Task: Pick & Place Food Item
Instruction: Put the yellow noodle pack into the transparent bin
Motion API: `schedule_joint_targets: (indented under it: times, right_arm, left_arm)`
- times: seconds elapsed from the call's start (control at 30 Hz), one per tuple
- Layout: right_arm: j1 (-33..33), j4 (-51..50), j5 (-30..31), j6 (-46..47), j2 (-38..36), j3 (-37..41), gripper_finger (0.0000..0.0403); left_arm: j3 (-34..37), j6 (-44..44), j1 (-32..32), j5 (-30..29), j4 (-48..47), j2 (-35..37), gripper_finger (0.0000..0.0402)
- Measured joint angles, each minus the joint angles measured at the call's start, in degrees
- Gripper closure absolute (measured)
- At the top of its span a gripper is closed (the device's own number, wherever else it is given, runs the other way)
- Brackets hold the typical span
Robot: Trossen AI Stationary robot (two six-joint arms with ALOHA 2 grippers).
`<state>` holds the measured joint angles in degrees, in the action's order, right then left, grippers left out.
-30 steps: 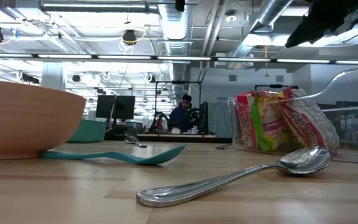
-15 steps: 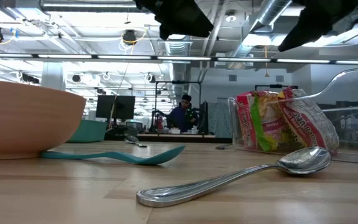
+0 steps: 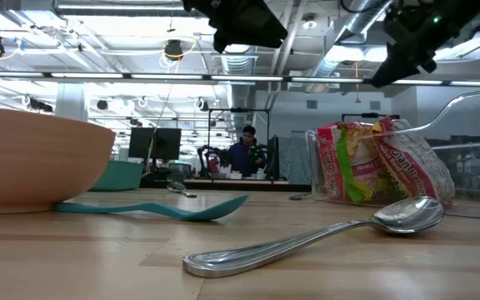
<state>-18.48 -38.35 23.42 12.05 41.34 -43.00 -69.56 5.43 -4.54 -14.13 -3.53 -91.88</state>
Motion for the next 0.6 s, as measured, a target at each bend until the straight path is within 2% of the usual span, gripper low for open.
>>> schedule_joint_targets:
  times: [0.17, 0.27, 0.6]
  right_arm:
    - [-6.9, -2.8, -11.6, 0.0, 2.1, 0.0, 0.0321]
    - [-9.9, -5.3, -16.3, 0.1, 4.5, 0.0, 0.0321]
    - [-16.2, -11.3, -17.7, 7.2, 12.5, 0.0, 0.0321]
  left_arm:
    - [0.0, 0.0, 0.0, 0.0, 0.2, 0.0, 0.0293]
    - [0.0, 0.0, 0.0, 0.0, 0.2, 0.0, 0.0293]
    - [0.0, 1.5, 0.0, 0.0, 0.2, 0.0, 0.0293]
